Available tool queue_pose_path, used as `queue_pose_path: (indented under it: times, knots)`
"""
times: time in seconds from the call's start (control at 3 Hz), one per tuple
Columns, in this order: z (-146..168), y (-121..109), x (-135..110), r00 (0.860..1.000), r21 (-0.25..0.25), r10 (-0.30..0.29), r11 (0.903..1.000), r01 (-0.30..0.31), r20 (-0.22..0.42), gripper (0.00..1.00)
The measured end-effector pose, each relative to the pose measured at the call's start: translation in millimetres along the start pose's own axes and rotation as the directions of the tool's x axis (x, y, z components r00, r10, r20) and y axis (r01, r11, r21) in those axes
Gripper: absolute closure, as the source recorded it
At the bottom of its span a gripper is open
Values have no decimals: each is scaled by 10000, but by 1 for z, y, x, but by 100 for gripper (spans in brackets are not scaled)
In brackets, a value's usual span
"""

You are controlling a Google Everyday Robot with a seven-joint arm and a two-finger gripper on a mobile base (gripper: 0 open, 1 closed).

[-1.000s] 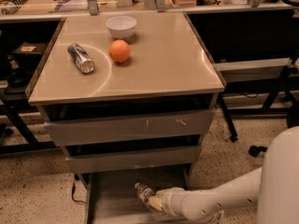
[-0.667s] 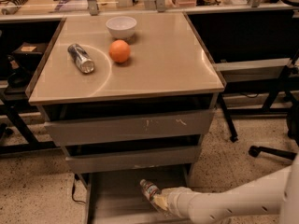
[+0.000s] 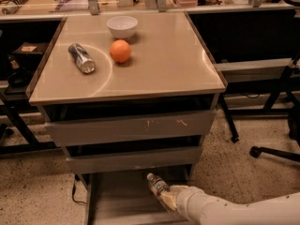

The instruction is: Pick water bottle from bottom drawer and place on counter

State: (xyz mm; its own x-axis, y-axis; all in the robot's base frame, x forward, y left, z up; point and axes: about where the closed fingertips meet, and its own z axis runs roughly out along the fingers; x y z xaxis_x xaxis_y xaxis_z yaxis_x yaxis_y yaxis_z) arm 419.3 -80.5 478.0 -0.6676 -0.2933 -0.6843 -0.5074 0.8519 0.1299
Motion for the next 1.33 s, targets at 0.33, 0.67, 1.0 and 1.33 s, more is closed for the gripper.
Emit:
queue_pose_path:
  times: [0.33, 0.67, 1.0, 1.33]
  knots:
    - [0, 0, 0, 10000, 0, 0, 10000, 0, 1, 100]
    - [-14, -4, -19, 9997, 176, 30, 9998, -34, 229, 100]
    - [-46, -6, -48, 9970, 539, 110, 9984, -152, 767, 100]
    - [-82, -3, -78, 9903, 911, -32, 9958, -96, 1392, 100]
